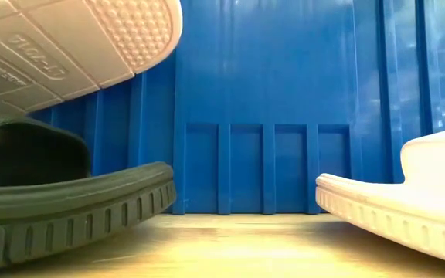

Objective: Pick and place slides into bin
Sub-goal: Move the pink slides to the middle left of the table, then put the black slides into the blue organizer bin

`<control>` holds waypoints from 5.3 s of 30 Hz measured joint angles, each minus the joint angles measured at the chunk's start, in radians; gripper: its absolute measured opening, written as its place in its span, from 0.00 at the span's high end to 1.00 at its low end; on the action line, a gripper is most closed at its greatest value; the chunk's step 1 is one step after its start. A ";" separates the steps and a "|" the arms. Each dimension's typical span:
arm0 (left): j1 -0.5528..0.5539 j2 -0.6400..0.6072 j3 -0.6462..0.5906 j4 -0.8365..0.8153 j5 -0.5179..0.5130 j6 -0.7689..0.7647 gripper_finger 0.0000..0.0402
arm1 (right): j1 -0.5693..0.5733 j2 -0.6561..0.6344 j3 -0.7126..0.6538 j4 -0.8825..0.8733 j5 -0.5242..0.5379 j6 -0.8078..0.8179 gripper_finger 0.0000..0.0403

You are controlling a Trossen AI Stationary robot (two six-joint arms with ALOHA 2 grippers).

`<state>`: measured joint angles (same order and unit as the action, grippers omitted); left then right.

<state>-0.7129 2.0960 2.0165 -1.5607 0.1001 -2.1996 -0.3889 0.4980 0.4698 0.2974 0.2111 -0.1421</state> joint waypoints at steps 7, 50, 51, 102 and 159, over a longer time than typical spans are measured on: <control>-0.008 -0.064 -0.003 0.006 0.000 0.125 1.00 | 0.000 0.000 0.000 0.000 0.000 -0.020 0.86; -0.018 -0.541 -0.377 -0.014 -0.167 0.701 1.00 | 0.000 0.001 0.000 0.306 0.118 -0.102 0.86; -0.018 -0.566 -0.403 -0.011 -0.169 0.714 1.00 | 0.000 0.001 0.000 0.315 0.130 -0.102 0.86; -0.014 -0.932 -1.396 0.307 -0.559 1.055 1.00 | 0.000 0.001 0.000 0.375 0.131 0.202 0.86; -0.014 -0.980 -0.930 0.578 -0.237 0.330 0.38 | 0.000 0.001 0.000 0.375 0.336 -0.138 0.86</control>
<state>-0.7269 1.1163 1.0863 -0.9828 -0.1371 -1.8697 -0.3893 0.4992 0.4698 0.6727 0.5468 -0.2797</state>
